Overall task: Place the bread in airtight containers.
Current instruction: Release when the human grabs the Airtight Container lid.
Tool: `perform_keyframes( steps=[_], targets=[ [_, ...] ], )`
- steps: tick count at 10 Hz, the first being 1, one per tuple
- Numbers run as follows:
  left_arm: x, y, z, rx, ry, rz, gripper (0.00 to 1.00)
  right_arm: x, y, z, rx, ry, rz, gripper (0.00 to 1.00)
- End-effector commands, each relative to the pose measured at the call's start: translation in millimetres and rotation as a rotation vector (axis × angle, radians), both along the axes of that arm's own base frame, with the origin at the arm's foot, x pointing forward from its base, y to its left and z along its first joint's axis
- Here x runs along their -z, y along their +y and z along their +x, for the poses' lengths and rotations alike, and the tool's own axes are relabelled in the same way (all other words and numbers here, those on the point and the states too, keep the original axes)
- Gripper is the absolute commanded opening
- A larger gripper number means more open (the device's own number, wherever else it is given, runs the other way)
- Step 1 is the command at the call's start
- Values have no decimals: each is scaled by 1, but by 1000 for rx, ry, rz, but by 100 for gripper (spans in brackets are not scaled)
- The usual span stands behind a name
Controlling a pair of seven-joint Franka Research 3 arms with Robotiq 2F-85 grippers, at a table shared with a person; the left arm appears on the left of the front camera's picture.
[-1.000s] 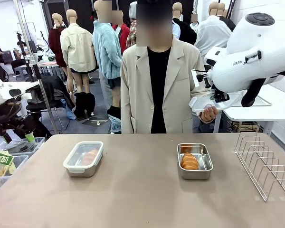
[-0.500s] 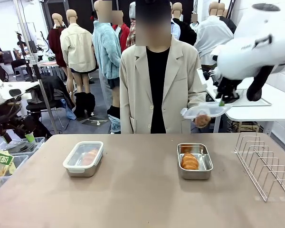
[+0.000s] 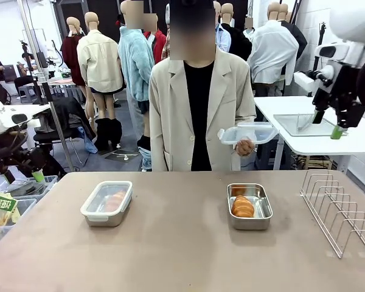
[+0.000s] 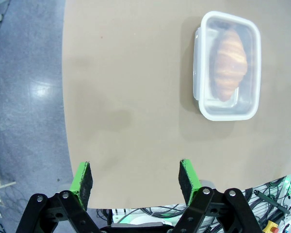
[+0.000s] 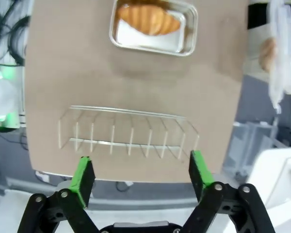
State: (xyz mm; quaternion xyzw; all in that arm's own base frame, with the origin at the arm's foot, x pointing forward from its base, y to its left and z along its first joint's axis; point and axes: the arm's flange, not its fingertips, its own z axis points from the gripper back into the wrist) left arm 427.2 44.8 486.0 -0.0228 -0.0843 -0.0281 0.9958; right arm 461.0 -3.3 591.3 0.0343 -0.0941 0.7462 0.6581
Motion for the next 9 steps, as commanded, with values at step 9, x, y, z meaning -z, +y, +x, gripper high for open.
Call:
perform_keyframes(
  steps=[9],
  targets=[
    [0,0,1,-12,-8,-2,92,17,-17,23,23,78,70,100]
  ],
)
